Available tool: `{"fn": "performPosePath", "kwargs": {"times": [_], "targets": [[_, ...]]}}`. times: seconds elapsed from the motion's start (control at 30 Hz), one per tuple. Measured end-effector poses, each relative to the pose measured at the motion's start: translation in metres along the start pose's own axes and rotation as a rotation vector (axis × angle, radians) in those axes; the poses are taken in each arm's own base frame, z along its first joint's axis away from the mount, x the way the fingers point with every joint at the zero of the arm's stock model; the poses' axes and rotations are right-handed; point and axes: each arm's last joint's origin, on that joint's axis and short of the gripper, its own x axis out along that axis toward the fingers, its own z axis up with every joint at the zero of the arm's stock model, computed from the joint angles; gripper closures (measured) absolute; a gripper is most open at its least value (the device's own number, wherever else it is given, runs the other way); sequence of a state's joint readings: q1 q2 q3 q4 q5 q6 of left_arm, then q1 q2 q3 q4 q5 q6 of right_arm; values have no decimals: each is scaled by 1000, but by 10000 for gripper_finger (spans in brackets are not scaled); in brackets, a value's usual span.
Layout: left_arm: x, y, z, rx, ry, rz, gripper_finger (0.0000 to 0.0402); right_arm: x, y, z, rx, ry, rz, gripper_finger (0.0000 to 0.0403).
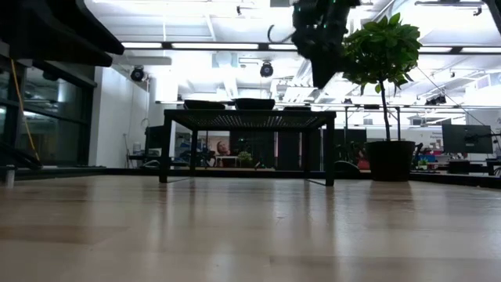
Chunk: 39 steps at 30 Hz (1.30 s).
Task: Pick & Place Mini shaped plates
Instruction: Stack the leaf shaped plate on top of the leaf shaped plate on the shelf
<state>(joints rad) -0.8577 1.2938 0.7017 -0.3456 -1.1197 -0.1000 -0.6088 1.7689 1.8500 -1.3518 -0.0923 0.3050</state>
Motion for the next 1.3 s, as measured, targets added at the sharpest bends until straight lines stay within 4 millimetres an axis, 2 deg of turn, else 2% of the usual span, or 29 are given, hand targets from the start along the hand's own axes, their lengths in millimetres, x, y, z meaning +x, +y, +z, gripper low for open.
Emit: {"fn": "performPosePath", "kwargs": {"times": [0.2,0.33,0.53,0.73,0.93,1.13,1.3], "targets": [[-4,6,-3,-77,26,-68,252,-15,28,-20,-96,-38,-35,336],[-10,17,-11,-217,82,-133,252,-17,53,-36,-183,-45,-89,336],[-19,27,-20,-446,228,-318,252,-17,87,-57,-287,-77,-155,336],[-25,21,-24,-593,429,-575,252,-20,112,-80,-342,-141,-257,336],[-38,14,-25,-718,583,-720,252,-25,139,-113,-377,-220,-362,336],[-64,3,-30,-855,601,-662,252,-32,169,-153,-403,-358,-380,336],[-84,-17,-36,-968,624,-637,252,-40,188,-186,-426,-465,-357,336]]}}
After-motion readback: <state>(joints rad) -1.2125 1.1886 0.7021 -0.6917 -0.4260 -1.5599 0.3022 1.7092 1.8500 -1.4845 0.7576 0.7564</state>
